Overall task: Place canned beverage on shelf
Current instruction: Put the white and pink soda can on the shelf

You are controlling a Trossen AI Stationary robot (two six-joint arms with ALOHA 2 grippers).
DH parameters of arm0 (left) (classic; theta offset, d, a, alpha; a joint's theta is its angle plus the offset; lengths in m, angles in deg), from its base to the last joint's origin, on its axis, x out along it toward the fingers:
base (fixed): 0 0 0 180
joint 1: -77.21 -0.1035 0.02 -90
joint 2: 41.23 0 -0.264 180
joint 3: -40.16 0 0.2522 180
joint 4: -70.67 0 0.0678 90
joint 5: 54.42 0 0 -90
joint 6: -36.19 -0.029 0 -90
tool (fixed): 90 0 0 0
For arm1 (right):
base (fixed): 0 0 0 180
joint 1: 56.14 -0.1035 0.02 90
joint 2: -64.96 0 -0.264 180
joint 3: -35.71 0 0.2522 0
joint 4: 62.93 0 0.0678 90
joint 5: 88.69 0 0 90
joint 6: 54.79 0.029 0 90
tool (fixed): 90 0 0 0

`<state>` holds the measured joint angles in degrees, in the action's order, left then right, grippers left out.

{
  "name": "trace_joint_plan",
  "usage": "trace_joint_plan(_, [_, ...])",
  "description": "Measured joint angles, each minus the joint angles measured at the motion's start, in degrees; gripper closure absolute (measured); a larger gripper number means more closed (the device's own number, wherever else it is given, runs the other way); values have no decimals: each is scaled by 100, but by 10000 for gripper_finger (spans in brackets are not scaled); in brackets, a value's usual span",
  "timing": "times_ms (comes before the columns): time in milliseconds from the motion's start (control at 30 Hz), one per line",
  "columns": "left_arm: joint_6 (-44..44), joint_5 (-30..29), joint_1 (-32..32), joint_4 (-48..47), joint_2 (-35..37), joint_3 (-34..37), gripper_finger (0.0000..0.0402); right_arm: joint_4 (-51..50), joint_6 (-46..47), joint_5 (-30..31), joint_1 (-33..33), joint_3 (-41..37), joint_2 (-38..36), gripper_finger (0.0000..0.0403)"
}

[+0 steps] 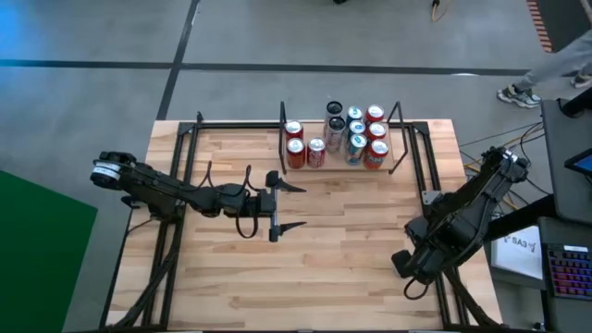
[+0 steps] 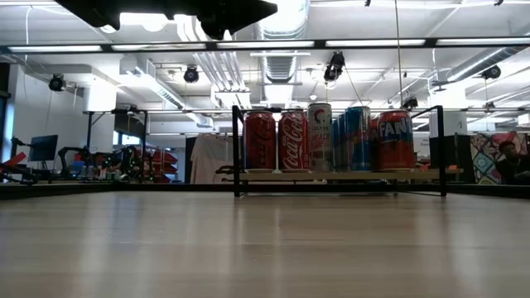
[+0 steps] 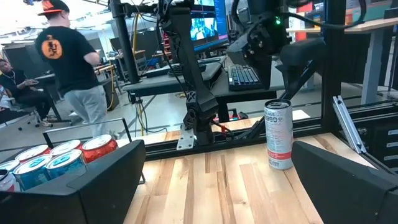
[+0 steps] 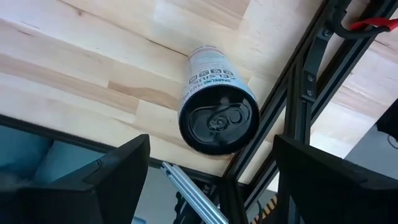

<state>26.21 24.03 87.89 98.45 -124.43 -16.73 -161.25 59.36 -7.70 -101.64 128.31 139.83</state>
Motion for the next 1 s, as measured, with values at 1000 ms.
trace_joint_plan(1000, [151,-2,0,2,7,2,12,-146,-80,-24,-15,-4,481,74])
